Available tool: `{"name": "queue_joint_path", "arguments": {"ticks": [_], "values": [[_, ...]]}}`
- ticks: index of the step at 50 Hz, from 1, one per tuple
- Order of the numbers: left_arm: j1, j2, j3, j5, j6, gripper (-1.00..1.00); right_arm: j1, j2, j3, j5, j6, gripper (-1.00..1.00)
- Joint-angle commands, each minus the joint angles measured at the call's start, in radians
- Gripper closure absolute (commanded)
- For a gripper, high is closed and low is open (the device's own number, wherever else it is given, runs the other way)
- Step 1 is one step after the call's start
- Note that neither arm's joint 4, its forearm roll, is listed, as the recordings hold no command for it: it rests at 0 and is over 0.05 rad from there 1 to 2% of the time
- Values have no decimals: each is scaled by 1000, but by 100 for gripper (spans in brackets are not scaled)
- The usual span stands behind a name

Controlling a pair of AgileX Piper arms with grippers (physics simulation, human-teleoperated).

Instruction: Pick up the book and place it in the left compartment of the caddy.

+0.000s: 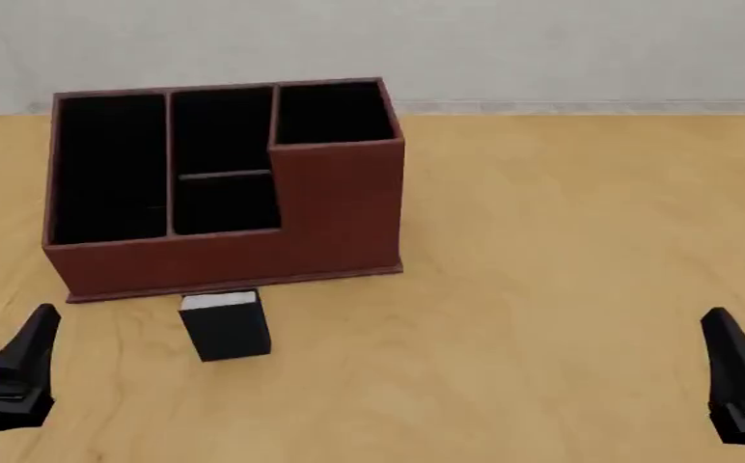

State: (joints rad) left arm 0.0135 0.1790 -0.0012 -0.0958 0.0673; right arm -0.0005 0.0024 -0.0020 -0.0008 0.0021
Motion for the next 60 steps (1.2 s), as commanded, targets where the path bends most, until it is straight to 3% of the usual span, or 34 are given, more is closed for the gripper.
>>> {"name": "queue_joint_path", "arguments": {"ticks": [1,6,13,17,25,28,35,50,60], "values": [[9,-174,-6,86,-66,-100,6,4,-2,0,-5,-100],[25,-171,-10,81,-85,-100,10,8,-2,0,-4,-100],[3,-156,-18,54,-60,-100,14,12,-3,1,2,-100],[-35,-117,-21,-24,-19,-100,14,11,-1,0,5,-100],[-87,28,-64,-144,-17,-100,13,7,-2,1,11,-100],[-129,169,-90,-229,-17,-100,12,5,-4,3,16,-100],[-191,236,-127,-271,14,-100,10,3,-2,2,19,-100],[-249,525,-226,-416,-4,-100,6,0,-3,3,22,-100],[-319,647,-309,-443,35,-100,8,1,-2,2,18,-100]]}}
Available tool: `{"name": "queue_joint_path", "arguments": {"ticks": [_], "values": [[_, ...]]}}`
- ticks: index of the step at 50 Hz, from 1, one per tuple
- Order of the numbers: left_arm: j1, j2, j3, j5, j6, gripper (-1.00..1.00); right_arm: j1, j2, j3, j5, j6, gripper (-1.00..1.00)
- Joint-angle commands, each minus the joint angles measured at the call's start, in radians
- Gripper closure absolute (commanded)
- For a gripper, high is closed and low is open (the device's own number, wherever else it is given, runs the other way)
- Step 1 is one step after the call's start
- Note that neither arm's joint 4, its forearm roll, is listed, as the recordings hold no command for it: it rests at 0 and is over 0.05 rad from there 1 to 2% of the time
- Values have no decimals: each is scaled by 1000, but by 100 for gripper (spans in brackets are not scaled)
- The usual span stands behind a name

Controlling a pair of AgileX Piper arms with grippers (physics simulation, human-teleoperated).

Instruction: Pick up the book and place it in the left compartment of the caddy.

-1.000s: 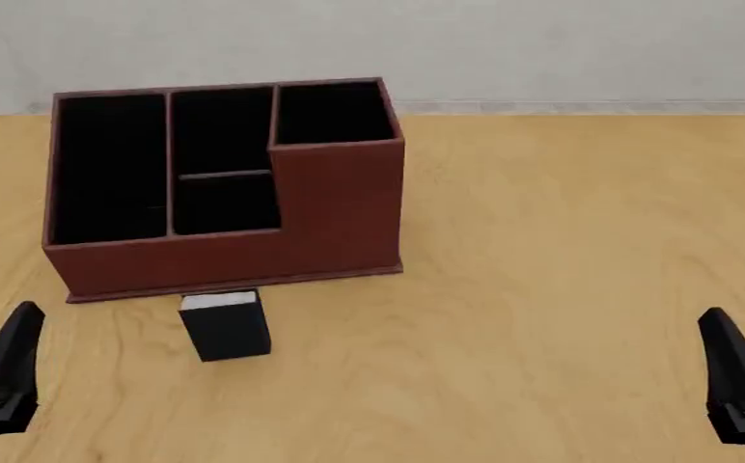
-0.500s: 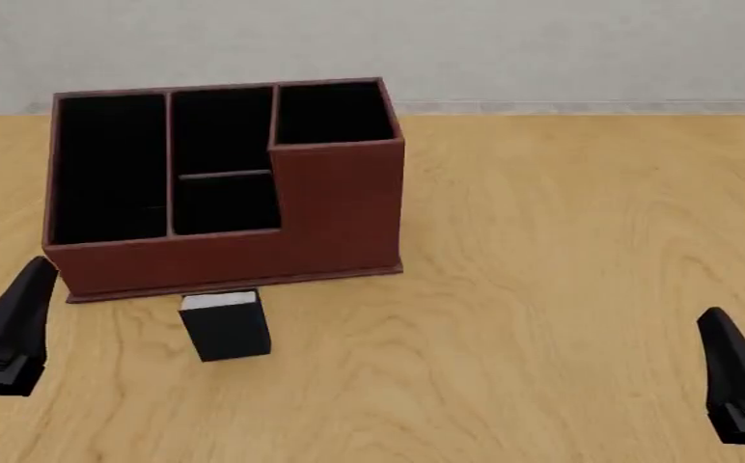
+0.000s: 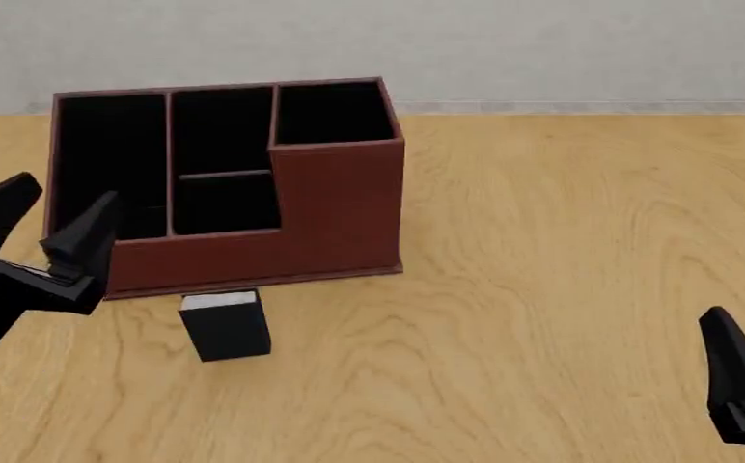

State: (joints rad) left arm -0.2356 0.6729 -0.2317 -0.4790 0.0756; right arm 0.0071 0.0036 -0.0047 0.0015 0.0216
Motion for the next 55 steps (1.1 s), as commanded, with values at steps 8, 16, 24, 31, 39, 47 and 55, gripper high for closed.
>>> {"name": "queue_joint_path", "arguments": {"ticks": [8,16,24,31,39,47,55], "values": [[-142,251,-148,-56,66,-100,-2,-1,0,0,-4,-100],[-240,279,-246,81,86,-100,-4,-2,1,-1,-3,-100],[-321,254,-349,263,61,-100,-4,-1,1,-2,-3,-100],[-371,240,-427,390,91,-100,-2,-1,1,-2,-7,-100],[-404,297,-595,565,138,-100,3,-1,0,0,-14,-100],[-445,359,-738,727,204,-100,5,0,1,2,-19,-100],[-437,436,-863,847,254,-100,14,2,1,4,-24,-100]]}}
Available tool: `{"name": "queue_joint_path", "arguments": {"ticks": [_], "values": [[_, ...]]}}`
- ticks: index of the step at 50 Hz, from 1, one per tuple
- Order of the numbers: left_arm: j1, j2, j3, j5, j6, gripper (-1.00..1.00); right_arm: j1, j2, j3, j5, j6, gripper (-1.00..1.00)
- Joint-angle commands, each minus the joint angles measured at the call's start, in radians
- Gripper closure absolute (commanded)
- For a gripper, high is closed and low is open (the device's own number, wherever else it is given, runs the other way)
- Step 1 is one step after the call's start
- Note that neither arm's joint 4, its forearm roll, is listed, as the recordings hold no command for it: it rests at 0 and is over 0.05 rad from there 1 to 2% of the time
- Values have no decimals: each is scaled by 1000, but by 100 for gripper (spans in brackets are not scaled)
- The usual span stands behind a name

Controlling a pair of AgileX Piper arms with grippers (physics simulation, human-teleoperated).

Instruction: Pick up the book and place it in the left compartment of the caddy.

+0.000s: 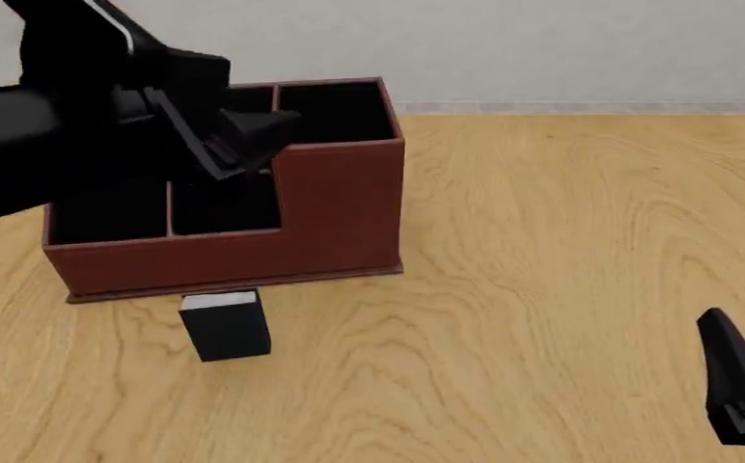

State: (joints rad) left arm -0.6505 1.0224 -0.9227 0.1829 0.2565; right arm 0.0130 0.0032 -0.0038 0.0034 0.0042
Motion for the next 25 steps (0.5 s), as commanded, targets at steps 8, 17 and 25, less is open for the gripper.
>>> {"name": "queue_joint_path", "arguments": {"ticks": [8,17,25], "values": [[-36,122,-303,304,79,-100,11,3,1,1,-6,-100],[-28,214,-435,460,55,-100,12,6,1,0,-6,-100],[-13,284,-441,535,39,-100,18,11,1,-4,-11,-100]]}}
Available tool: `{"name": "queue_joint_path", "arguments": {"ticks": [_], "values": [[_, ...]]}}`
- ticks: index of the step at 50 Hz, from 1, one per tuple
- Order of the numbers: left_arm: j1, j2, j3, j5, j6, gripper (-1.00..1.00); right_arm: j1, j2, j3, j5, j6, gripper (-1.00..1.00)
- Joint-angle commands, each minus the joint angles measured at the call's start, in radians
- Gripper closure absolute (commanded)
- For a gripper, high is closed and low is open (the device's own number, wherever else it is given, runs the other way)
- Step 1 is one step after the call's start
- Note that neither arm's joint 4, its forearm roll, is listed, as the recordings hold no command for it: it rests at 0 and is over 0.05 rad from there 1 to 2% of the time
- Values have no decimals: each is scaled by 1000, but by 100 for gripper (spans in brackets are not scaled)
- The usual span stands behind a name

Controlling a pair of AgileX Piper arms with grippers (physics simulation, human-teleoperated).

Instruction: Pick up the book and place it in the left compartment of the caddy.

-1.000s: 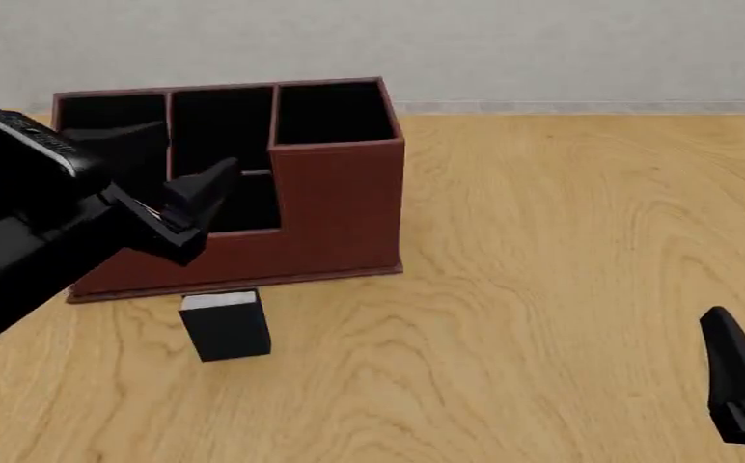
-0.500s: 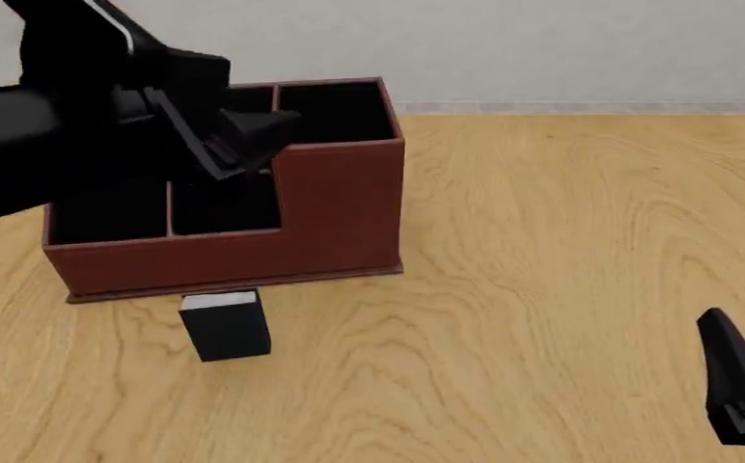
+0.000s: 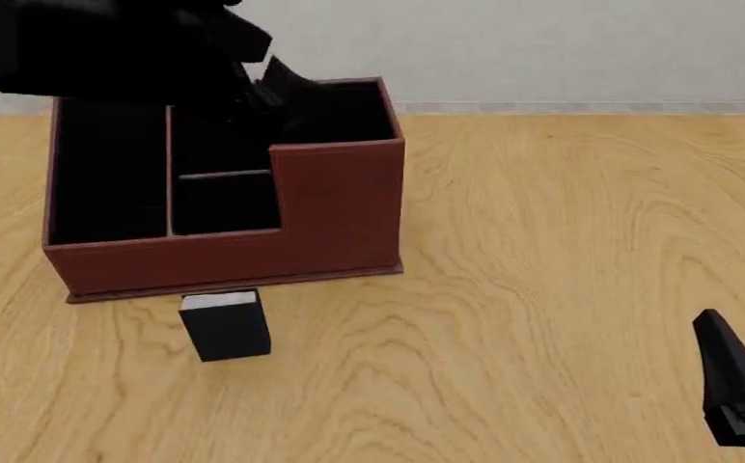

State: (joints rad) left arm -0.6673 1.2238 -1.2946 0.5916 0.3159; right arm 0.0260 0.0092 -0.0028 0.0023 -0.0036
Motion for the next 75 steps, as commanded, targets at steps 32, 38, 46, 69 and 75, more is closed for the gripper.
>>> {"name": "queue_joint_path", "arguments": {"ticks": [32,38,46,69,75], "values": [[57,117,30,216,49,-100,5,0,0,-3,-1,-100],[72,119,57,210,81,-100,3,-3,0,-2,0,-100],[81,118,93,201,131,-100,2,-5,-1,-2,2,-100],[101,131,219,125,171,-100,-2,-6,-1,-5,1,-100],[92,134,255,106,160,-100,-1,-7,-2,-4,-1,-100]]}}
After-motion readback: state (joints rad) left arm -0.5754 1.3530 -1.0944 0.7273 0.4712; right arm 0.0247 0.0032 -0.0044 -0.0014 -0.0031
